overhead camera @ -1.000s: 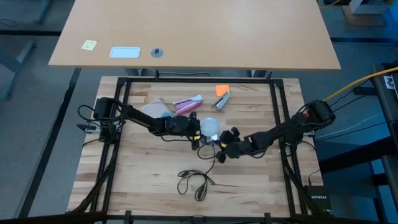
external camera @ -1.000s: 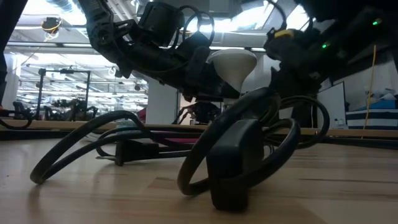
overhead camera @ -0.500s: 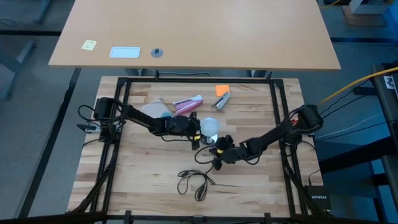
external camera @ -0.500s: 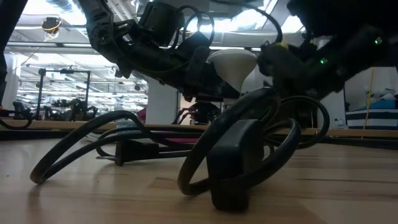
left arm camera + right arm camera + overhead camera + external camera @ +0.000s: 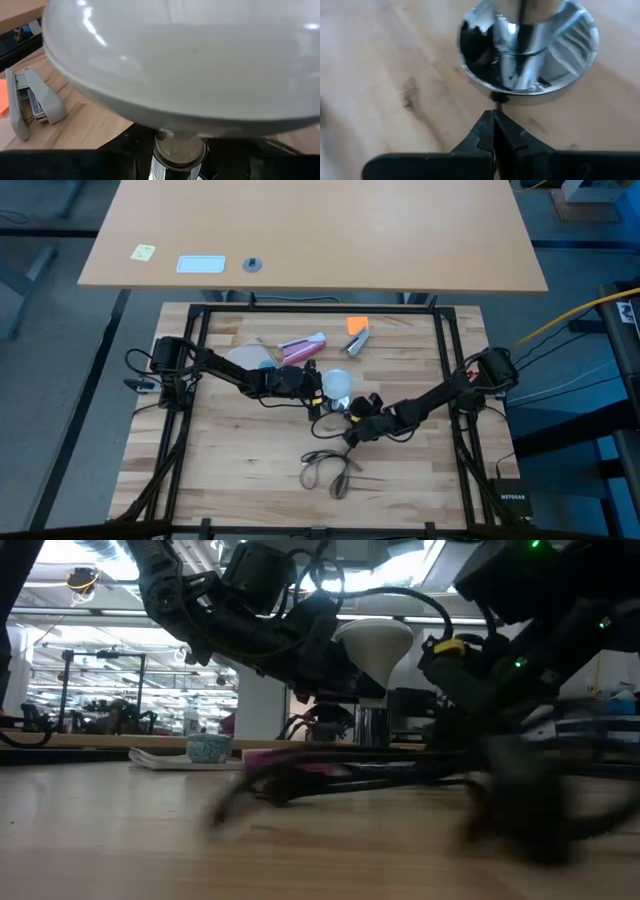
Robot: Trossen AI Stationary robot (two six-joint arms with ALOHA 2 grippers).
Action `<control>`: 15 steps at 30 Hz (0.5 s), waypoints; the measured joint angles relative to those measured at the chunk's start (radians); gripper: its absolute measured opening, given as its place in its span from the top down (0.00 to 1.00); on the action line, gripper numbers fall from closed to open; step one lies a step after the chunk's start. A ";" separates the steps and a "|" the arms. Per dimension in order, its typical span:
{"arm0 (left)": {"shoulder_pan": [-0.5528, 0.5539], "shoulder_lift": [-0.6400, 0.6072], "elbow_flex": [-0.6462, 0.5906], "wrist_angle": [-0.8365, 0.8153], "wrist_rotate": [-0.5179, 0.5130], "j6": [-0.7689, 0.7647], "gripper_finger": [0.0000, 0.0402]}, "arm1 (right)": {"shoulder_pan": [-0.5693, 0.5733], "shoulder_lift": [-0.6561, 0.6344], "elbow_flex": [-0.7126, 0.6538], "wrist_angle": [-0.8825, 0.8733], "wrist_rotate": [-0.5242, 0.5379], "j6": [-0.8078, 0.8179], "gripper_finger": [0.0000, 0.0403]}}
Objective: Screw lightbulb
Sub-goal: Insert the white lightbulb into the silver desk lamp
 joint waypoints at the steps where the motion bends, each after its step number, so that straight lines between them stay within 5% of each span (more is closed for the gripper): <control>1: 0.000 0.000 0.000 0.000 -0.005 0.001 0.63 | -0.006 0.000 0.000 -0.010 0.017 0.000 1.00; 15: 0.002 0.000 -0.001 -0.002 -0.003 -0.005 0.63 | -0.184 0.001 -0.003 -0.078 0.169 -0.056 1.00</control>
